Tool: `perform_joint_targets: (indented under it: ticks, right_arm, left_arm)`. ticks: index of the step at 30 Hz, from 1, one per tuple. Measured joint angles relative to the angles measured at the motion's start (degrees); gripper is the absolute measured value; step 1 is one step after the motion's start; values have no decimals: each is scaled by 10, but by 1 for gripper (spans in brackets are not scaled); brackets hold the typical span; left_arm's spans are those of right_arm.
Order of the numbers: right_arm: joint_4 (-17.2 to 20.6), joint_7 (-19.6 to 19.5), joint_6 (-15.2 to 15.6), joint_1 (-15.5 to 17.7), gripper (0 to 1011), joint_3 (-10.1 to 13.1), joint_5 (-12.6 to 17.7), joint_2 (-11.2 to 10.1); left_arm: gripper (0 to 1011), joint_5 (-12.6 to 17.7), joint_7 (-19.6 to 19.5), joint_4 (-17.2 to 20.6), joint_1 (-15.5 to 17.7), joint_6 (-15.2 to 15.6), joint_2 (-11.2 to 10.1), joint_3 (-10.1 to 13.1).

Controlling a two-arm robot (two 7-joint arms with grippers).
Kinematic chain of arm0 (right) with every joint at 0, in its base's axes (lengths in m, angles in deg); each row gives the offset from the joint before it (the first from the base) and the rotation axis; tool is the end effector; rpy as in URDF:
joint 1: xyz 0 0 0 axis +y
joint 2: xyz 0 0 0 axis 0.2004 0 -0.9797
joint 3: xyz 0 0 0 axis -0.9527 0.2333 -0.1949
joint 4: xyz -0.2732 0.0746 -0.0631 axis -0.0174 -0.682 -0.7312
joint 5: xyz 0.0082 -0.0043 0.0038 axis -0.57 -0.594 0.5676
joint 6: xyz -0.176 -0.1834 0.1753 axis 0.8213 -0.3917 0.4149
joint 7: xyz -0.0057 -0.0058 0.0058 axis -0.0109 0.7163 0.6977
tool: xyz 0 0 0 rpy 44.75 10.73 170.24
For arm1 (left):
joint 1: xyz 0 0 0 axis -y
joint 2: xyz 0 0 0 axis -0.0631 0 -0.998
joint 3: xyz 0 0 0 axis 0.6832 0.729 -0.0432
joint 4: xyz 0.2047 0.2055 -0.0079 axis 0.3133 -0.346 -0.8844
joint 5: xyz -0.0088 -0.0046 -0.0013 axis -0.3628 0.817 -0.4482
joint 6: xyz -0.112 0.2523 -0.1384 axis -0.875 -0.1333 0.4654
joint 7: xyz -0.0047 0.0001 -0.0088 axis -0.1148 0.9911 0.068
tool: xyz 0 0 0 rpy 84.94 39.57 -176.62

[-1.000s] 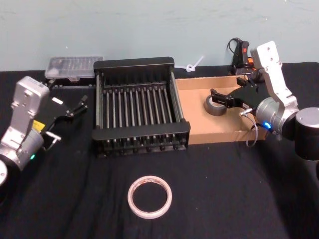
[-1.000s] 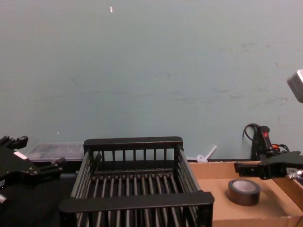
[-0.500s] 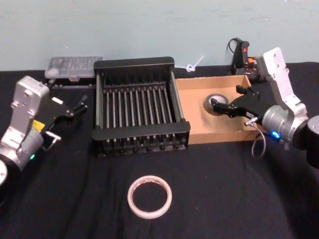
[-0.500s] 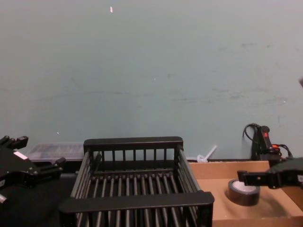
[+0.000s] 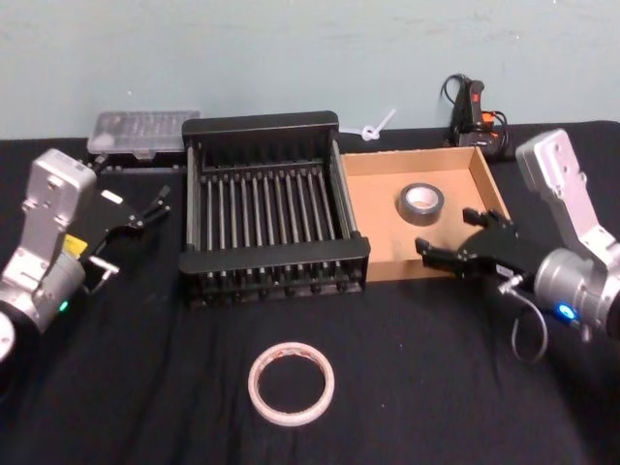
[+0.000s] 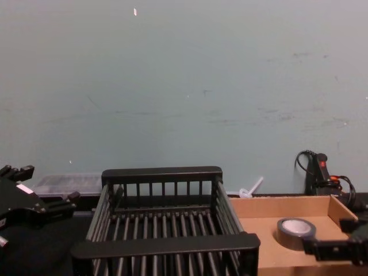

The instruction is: Pick up the white tape and place it into the black box , Pick up the silver tape and place it into the brown box.

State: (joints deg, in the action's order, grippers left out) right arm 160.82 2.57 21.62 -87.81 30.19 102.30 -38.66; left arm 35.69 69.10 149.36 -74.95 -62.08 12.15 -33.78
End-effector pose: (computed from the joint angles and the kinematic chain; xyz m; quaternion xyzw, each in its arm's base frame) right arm 0.3639 -0.0551 -0.2664 -0.1831 0.0663 -0.4631 0.8646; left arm 0.3580 0.0827 -0.3022 0.1415 -0.1325 0.5799 0.7913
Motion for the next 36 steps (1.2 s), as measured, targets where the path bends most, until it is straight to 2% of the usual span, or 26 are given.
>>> perform_joint_targets:
  ticks: [7,16,25,29,36]
  right_arm:
    - [44,35,-19,39,1002,-11,16,-37]
    - [60,66,-33,47,1002,-44,24,-55]
    - [49,95,-41,20,1002,-99,20,-54]
    - [37,110,-43,-2,1002,-131,11,-47]
    - [24,130,-48,-30,1002,-170,0,-41]
  left_arm:
    - [1001,0,0,0,0,0,0,0]
    - [1001,0,0,0,0,0,0,0]
    - [1001,0,0,0,0,0,0,0]
    - [1001,0,0,0,0,0,0,0]
    - [1001,0,0,0,0,0,0,0]
